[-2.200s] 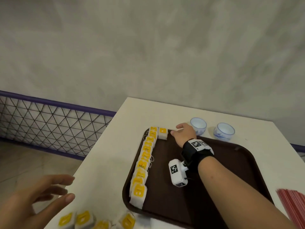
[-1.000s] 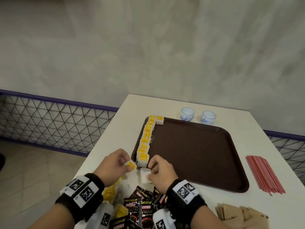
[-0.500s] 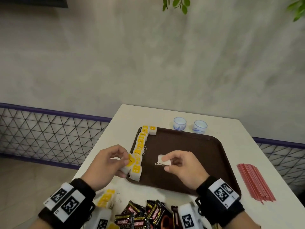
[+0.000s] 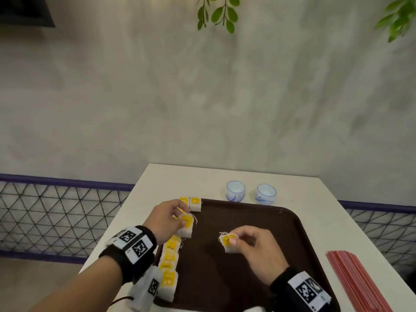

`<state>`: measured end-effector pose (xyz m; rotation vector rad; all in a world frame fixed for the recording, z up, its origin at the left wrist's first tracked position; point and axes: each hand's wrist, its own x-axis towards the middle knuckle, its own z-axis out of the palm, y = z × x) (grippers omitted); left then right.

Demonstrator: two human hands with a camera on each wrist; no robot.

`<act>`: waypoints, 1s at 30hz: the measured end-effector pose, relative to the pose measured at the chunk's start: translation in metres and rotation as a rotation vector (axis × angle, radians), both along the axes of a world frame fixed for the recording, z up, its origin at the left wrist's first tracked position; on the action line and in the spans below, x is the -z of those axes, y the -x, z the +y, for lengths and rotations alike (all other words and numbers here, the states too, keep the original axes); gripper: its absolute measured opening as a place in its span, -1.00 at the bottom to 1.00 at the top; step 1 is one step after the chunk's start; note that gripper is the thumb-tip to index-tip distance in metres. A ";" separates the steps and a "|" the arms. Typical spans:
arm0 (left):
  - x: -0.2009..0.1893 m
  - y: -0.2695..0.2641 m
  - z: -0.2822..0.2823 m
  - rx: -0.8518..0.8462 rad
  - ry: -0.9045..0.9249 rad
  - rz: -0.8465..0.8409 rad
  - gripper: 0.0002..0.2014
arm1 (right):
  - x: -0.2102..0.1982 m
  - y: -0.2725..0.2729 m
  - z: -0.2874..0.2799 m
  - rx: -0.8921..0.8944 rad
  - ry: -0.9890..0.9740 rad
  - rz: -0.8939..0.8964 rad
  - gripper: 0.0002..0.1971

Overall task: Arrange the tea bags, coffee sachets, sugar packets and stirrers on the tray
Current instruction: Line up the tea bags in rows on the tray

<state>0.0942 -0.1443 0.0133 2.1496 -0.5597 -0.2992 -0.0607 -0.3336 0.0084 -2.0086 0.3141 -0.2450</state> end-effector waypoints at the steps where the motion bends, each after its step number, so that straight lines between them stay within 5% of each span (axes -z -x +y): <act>1: 0.004 -0.010 -0.008 -0.005 -0.018 0.003 -0.76 | 0.001 -0.005 -0.002 0.003 -0.004 -0.005 -0.82; 10: 0.041 -0.079 -0.067 0.096 -0.267 -0.050 -0.68 | 0.023 -0.037 -0.024 0.023 -0.011 0.020 -0.75; 21: 0.049 -0.116 -0.088 0.059 -0.512 -0.149 -0.57 | 0.048 -0.079 -0.033 0.022 0.021 0.055 -0.91; 25: 0.035 -0.116 -0.080 0.042 -0.472 -0.187 -0.42 | 0.057 -0.108 -0.034 0.052 -0.033 0.102 -0.89; 30: -0.009 -0.109 -0.033 -0.003 -0.318 -0.249 -0.48 | 0.069 -0.149 -0.028 0.055 -0.142 0.171 -0.80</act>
